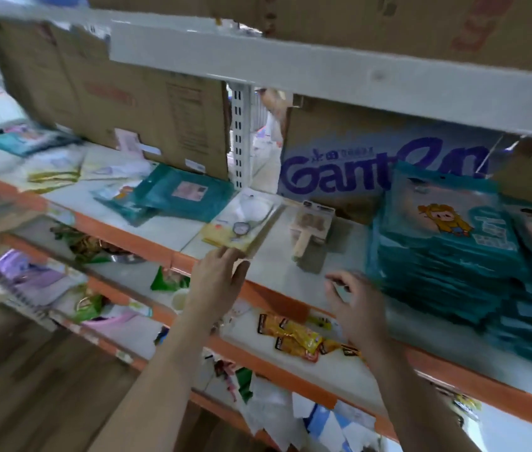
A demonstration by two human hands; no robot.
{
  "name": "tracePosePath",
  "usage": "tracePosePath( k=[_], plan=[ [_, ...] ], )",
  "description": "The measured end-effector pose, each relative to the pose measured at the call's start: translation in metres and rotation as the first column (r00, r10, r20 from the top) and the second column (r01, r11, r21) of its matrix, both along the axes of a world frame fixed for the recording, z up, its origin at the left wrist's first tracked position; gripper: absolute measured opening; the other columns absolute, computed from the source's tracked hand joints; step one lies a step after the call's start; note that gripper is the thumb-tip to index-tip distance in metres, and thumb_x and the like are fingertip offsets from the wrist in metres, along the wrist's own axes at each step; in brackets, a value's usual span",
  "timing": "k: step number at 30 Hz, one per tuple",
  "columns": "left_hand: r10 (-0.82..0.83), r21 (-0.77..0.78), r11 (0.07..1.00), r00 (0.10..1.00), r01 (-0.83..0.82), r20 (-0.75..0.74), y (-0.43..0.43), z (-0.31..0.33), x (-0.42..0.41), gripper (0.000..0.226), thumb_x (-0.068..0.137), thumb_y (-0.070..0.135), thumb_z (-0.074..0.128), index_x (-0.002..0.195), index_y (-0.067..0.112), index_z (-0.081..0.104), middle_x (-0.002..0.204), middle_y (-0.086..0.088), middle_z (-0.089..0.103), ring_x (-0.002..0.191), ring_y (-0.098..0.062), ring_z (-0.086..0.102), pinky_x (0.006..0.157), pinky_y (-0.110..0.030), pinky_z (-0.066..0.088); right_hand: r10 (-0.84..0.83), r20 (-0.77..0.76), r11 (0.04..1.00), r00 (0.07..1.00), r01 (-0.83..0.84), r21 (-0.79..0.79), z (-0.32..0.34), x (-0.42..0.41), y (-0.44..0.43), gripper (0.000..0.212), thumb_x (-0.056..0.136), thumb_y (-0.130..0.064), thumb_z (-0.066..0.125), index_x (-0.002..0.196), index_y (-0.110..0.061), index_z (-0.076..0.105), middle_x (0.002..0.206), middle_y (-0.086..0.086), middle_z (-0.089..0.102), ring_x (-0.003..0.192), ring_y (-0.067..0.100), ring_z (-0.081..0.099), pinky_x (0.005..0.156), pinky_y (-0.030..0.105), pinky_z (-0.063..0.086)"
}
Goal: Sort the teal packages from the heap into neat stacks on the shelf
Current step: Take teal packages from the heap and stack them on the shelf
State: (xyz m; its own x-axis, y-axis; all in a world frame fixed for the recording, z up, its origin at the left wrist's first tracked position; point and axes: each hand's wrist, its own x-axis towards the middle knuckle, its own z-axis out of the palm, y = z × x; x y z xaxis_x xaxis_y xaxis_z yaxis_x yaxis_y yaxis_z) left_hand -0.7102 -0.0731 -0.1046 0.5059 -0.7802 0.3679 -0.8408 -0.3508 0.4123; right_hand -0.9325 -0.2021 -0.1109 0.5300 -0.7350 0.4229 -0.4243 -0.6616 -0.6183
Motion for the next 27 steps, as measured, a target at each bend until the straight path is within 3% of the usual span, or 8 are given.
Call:
tracePosePath(
  k=[6,15,21,27],
  plan=[
    [0.023,0.036,0.999,1.000,-0.024,0.013,0.049,-0.003,0.086,0.030,0.099,0.036,0.047,0.115,0.018,0.064,0.112,-0.003,0.063,0.101,-0.028,0.059,0.083,-0.039,0.043,0.016,0.054,1.000,0.998,-0.016,0.003,0.007,0.102,0.038,0.012,0.088,-0.014,0.066,0.098,-0.016,0.071,0.094,-0.004,0.067,0.088,0.012,0.059,0.077,0.033,0.052],
    [0.016,0.051,0.999,1.000,-0.016,-0.005,0.094,-0.009,0.192,0.031,0.098,0.036,0.047,0.114,0.016,0.064,0.110,-0.001,0.064,0.100,-0.024,0.059,0.084,-0.040,0.045,0.028,0.037,0.997,0.999,-0.030,0.065,0.003,0.213,0.076,0.013,0.088,-0.015,0.067,0.100,-0.015,0.071,0.099,-0.003,0.067,0.091,0.012,0.060,0.080,0.028,0.050],
    [0.044,0.078,0.996,0.998,-0.040,-0.048,0.089,-0.017,0.234,0.041,0.096,0.044,0.038,0.115,0.018,0.064,0.112,0.000,0.063,0.103,-0.023,0.058,0.089,-0.042,0.046,0.044,0.007,0.997,0.999,-0.045,0.055,0.007,0.270,0.064,0.015,0.088,-0.017,0.067,0.102,-0.014,0.071,0.099,-0.004,0.066,0.092,0.009,0.059,0.081,0.022,0.047],
    [0.106,0.102,0.989,0.994,-0.105,-0.002,0.075,-0.018,0.285,0.053,0.092,0.051,0.024,0.112,0.022,0.064,0.111,0.002,0.063,0.102,-0.022,0.058,0.083,-0.039,0.047,0.111,-0.046,0.993,0.993,-0.109,0.043,0.009,0.332,0.034,0.015,0.087,-0.019,0.068,0.102,-0.016,0.069,0.100,-0.010,0.058,0.095,0.004,0.052,0.086,0.025,0.049]
  ],
)
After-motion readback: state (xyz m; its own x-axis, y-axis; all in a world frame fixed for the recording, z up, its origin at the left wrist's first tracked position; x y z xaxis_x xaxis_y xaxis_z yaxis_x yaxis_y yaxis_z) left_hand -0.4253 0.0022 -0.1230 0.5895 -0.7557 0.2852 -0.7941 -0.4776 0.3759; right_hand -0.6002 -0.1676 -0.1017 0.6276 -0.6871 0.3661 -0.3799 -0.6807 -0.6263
